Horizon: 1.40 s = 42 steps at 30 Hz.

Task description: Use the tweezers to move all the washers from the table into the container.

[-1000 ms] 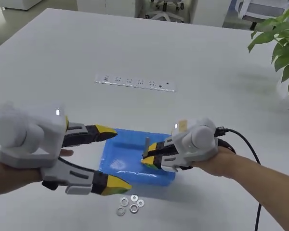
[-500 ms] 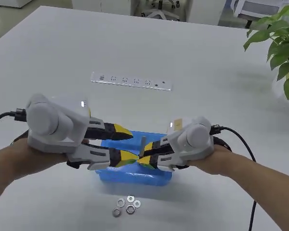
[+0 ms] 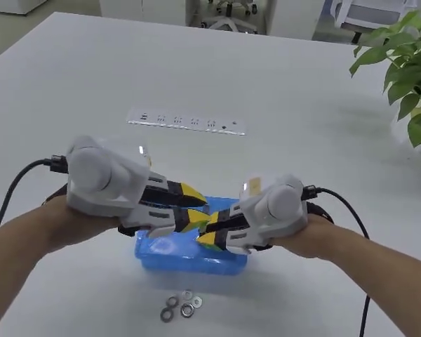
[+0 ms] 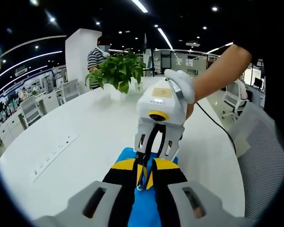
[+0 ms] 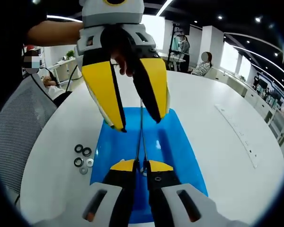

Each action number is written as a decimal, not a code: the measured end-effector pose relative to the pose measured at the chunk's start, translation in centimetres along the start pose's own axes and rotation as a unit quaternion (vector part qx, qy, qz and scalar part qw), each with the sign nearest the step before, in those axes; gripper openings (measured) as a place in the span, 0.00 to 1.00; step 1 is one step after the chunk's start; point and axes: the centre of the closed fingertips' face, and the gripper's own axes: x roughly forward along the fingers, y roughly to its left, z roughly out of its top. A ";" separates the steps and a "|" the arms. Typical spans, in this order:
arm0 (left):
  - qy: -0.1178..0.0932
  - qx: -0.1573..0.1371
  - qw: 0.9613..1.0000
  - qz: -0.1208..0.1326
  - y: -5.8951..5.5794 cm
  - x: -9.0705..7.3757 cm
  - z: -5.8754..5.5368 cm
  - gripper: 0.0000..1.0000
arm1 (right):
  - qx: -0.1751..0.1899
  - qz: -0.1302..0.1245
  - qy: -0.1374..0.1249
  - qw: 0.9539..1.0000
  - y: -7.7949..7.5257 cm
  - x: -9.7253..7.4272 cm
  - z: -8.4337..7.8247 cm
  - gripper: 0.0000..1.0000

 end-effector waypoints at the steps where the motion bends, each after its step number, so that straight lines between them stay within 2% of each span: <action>1: -0.001 0.000 1.000 -0.003 0.0 0.1 0.0 0.14 | 0.000 0.000 0.000 1.000 0.0 0.0 0.0 0.09; 5: 0.000 0.002 1.000 -0.009 0.0 0.2 0.1 0.07 | -0.001 0.000 0.000 1.000 0.0 0.0 -0.1 0.10; 21: 0.001 0.029 0.999 -0.018 0.2 0.1 -0.1 0.05 | -0.019 -0.004 0.006 1.000 -0.2 0.0 0.0 0.12; 25: -0.004 0.030 0.999 -0.016 0.2 0.1 0.3 0.05 | -0.018 -0.007 0.004 1.000 -0.2 -0.2 0.2 0.14; 34: -0.005 0.032 0.999 -0.020 -0.6 0.0 1.3 0.05 | -0.015 -0.016 0.003 1.000 -0.1 -1.1 0.5 0.22; 42: -0.006 0.030 0.999 -0.016 -1.0 -0.6 2.1 0.05 | 0.006 -0.039 -0.007 0.999 -0.2 -2.6 1.5 0.30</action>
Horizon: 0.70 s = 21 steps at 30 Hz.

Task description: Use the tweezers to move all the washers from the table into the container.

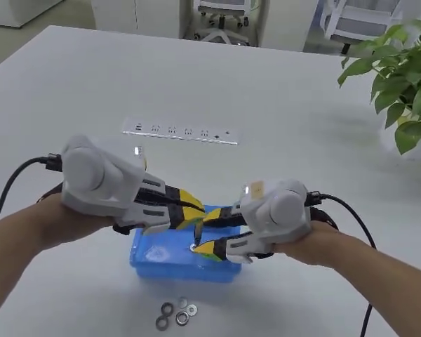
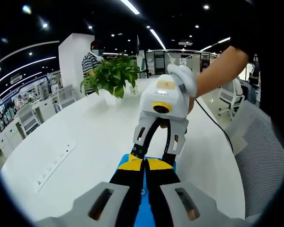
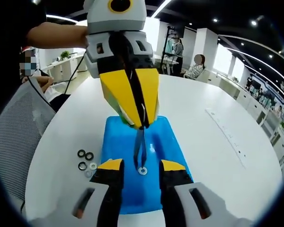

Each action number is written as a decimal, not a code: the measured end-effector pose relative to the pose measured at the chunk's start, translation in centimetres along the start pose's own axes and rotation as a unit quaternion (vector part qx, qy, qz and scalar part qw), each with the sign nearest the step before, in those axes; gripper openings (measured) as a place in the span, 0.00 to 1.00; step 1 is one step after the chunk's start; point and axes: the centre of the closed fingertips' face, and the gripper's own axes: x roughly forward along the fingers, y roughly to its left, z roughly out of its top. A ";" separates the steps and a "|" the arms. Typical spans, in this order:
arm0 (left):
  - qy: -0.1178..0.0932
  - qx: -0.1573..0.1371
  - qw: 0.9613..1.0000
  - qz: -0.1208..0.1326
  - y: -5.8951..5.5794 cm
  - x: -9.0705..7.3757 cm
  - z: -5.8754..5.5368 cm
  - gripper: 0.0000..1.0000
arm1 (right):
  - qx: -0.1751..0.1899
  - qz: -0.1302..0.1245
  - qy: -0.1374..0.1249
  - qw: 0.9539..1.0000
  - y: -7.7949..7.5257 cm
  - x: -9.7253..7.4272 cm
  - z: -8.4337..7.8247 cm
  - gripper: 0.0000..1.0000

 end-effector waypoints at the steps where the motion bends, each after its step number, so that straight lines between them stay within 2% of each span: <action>1: 0.000 0.000 1.000 0.001 0.0 -0.1 0.1 0.05 | 0.003 -0.007 -0.002 1.000 -0.1 -0.4 0.1 0.30; 3: -0.002 -0.002 1.000 0.002 -0.1 -0.3 0.3 0.05 | 0.026 -0.019 -0.004 0.999 -0.2 -1.0 0.3 0.34; 21: -0.006 -0.014 1.000 -0.001 -1.2 -2.0 2.0 0.05 | 0.050 -0.059 -0.007 0.997 2.0 -6.0 0.9 0.54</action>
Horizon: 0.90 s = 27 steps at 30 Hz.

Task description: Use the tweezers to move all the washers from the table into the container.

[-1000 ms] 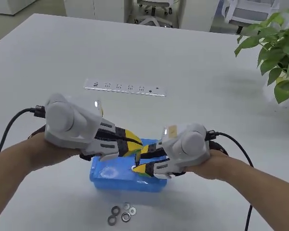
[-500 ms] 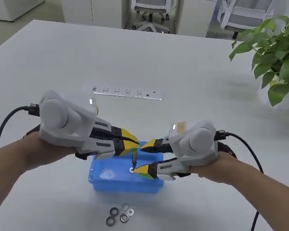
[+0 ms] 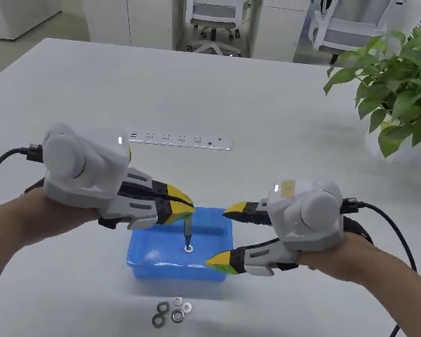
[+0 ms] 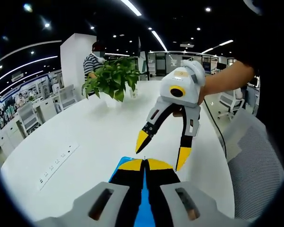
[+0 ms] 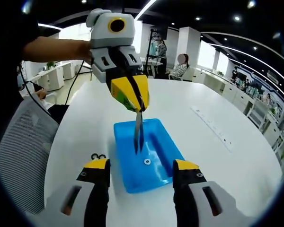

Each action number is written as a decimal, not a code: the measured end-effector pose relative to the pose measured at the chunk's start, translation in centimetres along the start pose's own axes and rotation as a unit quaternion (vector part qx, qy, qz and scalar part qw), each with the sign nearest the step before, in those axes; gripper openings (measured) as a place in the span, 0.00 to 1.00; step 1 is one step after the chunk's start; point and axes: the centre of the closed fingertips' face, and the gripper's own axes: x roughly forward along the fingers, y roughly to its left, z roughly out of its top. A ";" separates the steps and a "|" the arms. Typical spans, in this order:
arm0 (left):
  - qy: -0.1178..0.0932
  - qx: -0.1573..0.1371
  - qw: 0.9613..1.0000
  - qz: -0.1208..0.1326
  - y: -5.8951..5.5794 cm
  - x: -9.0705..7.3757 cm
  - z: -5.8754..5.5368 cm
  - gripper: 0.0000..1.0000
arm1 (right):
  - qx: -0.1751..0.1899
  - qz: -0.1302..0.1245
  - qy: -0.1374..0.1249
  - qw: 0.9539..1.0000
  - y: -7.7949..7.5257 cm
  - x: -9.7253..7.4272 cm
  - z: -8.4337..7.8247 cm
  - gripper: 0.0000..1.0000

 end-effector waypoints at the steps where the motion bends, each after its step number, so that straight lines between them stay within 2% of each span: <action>1: -0.001 -0.002 1.000 -0.001 -0.1 -0.1 0.1 0.05 | 0.001 -0.001 0.000 1.000 0.1 -0.2 0.0 0.55; 13: -0.004 0.007 1.000 -0.002 -1.3 -1.3 1.3 0.05 | 0.025 -0.016 -0.007 1.000 2.2 -2.5 -0.5 0.69; 19: -0.005 0.012 1.000 -0.009 -2.1 -1.9 1.8 0.05 | 0.032 -0.024 -0.011 0.999 2.9 -3.0 -0.8 0.75; 27: -0.005 0.016 1.000 -0.013 -3.2 -2.5 1.9 0.05 | 0.039 -0.025 -0.019 0.999 3.8 -3.4 -1.1 0.85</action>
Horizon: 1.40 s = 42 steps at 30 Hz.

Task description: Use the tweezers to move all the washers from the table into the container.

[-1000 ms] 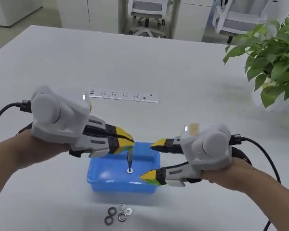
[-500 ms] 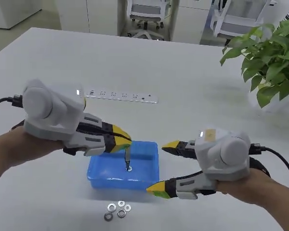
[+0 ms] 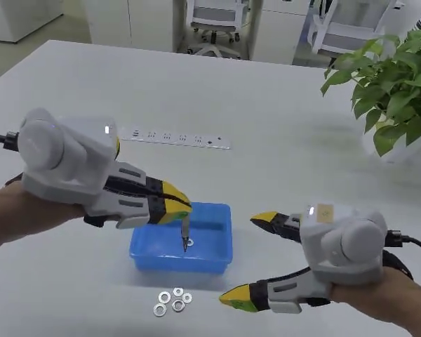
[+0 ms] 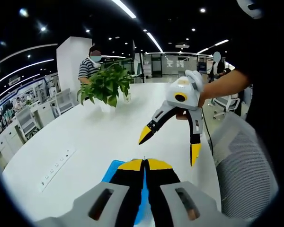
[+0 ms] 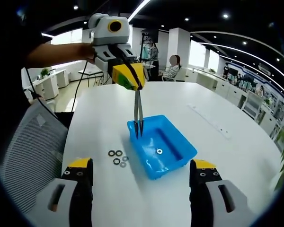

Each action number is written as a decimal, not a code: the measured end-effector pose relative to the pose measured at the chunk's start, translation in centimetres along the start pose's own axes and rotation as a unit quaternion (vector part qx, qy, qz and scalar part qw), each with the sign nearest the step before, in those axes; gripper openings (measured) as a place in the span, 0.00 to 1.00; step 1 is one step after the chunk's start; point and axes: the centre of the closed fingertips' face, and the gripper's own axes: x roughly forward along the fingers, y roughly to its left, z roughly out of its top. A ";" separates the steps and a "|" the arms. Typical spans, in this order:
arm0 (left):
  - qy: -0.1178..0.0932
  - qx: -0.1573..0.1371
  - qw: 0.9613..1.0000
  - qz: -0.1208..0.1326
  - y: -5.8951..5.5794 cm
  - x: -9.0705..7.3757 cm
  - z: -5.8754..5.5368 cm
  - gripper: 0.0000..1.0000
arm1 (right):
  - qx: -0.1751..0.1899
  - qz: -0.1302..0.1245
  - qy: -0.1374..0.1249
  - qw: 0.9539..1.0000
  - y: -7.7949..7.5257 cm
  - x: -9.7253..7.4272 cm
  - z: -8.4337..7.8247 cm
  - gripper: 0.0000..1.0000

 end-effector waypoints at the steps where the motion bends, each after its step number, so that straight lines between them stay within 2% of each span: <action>1: -0.001 0.000 1.000 -0.001 -0.2 -0.1 0.0 0.05 | 0.000 0.001 0.000 1.000 0.2 0.0 -0.1 0.86; 10: -0.004 0.002 1.000 -0.014 -1.7 0.1 -0.4 0.05 | 0.007 0.001 -0.006 1.000 0.9 0.0 -0.9 1.00; 22: 0.003 0.005 1.000 -0.030 -3.3 1.3 -1.7 0.05 | 0.005 0.011 -0.002 1.000 1.7 0.1 -1.7 1.00; 42: 0.016 -0.014 0.999 -0.033 -4.6 2.8 -4.1 0.05 | 0.008 0.024 0.017 1.000 2.9 0.2 -3.1 0.98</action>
